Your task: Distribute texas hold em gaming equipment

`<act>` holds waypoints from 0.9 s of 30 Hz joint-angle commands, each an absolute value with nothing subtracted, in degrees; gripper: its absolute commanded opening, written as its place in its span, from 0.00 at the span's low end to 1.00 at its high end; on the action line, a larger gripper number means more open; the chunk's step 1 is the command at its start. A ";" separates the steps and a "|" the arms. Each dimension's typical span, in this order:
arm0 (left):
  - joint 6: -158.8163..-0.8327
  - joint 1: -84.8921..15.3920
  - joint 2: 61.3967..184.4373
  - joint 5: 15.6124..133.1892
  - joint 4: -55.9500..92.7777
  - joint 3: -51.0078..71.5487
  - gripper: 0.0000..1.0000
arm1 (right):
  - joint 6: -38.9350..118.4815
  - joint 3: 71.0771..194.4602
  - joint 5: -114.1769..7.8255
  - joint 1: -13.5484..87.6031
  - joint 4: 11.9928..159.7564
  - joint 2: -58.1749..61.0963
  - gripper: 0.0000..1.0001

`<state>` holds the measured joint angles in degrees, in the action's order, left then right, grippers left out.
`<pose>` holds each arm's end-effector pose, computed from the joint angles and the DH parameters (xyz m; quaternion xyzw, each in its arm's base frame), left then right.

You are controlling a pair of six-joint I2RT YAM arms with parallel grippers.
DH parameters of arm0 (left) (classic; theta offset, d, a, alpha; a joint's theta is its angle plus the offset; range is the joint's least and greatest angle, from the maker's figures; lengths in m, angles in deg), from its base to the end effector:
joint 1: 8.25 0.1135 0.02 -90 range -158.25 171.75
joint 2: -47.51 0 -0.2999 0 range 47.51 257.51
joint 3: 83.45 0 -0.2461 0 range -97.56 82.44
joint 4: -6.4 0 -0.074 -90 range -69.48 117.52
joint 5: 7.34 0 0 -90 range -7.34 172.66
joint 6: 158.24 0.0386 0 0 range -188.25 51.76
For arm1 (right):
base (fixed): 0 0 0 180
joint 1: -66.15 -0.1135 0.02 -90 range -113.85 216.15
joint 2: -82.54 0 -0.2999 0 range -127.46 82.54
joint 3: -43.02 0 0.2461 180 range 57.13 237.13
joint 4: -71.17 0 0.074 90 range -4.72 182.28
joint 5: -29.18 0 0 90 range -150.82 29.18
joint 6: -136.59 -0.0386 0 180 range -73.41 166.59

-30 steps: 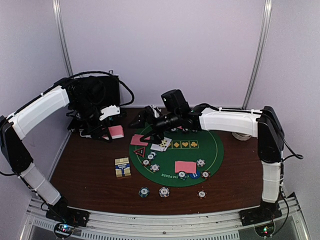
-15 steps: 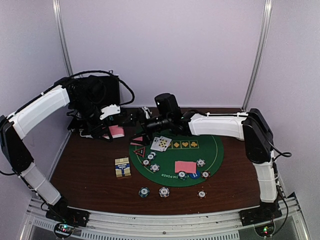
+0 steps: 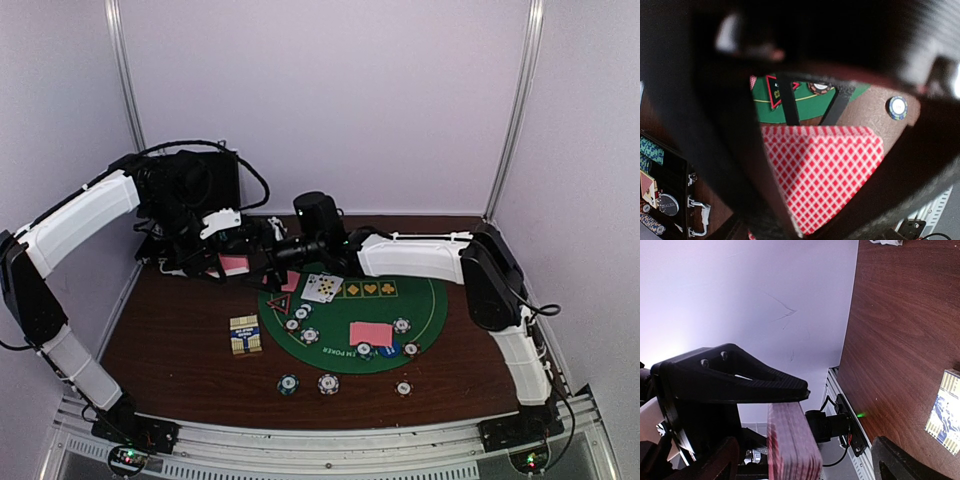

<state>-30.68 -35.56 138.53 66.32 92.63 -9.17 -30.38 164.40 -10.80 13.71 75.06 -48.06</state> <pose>0.2603 -0.1466 0.3705 0.5433 0.8124 -0.1255 0.1708 0.3145 0.4574 0.2794 0.1061 -0.7494 -0.6509 0.0586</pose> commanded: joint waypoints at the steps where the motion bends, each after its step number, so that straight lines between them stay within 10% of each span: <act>1: -30.73 -35.23 138.48 65.13 91.82 -10.79 0.00 | -31.90 167.86 -10.19 13.16 72.66 -49.85 0.94; 27: -30.54 -35.23 138.13 64.99 91.83 -11.16 0.00 | -32.54 164.59 -8.12 15.87 74.60 -50.29 0.71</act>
<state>-30.66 -35.56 138.69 66.08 92.70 -9.20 -33.16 167.30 -8.68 14.60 73.14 -52.61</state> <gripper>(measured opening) 0.658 0.728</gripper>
